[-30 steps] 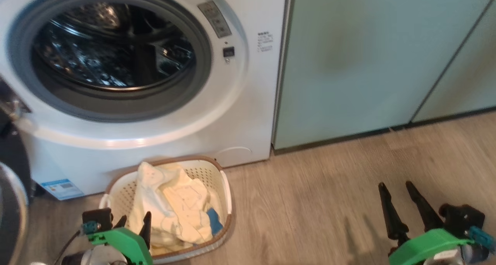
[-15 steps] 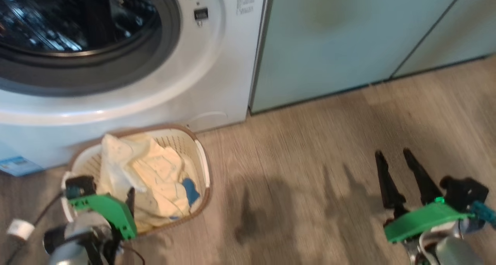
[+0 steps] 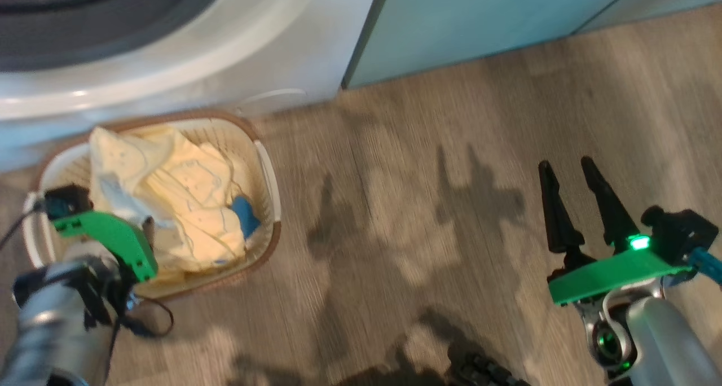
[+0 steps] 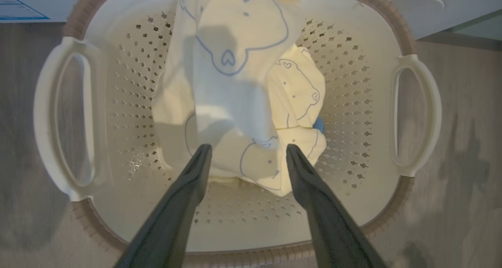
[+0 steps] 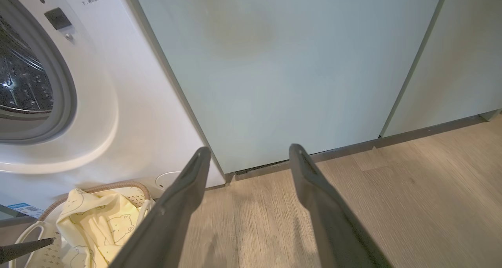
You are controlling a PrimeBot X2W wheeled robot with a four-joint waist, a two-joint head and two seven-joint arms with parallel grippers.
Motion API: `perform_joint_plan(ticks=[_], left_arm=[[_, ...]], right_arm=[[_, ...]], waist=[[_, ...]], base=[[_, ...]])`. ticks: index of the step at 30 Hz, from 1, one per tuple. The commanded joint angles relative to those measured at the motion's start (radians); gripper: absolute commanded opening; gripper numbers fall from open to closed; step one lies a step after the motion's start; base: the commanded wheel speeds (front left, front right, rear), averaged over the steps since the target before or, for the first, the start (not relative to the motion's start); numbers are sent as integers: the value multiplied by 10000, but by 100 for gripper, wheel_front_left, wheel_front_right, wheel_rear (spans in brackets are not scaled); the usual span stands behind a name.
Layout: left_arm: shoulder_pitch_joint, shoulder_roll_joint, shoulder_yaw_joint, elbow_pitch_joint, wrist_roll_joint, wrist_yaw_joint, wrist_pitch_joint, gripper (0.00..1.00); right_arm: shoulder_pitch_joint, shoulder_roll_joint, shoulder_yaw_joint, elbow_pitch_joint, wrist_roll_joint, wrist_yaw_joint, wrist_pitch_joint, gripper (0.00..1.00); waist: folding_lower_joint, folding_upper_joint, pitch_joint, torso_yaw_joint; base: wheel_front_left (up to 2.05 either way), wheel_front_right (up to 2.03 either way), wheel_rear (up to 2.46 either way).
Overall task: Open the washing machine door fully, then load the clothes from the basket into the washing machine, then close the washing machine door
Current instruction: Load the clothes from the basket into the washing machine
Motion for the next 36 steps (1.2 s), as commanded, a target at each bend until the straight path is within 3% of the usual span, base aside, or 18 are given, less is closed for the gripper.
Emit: perform_joint_plan(ticks=[1,13,29,35,36], left_arm=[[-304,438,185,-10,-96,-13,48,100],[-1524,600,-211,402,12,-5,347,100],[-2880,1077,-286,671,60,1422,1010,100],[-3177,1076,-440,691,138,1513,976,100],[-3211,1073,-465,694,148,1505,954,87]], right_arm=[[-165,-31,95,-325,-42,4,-97,100],[-545,105,77,-411,-82,4,-97,100],[-929,204,249,-572,-61,4,-97,100],[-940,225,206,-632,-68,4,-97,100],[-945,228,194,-632,-70,4,-97,100]], waist=[[-2,0,547,-55],[-2,0,1636,-85],[-2,0,3134,-8],[-2,0,3482,79],[-2,0,3501,92]], base=[[0,0,0],[0,0,0],[0,0,0],[0,0,0],[0,0,0]])
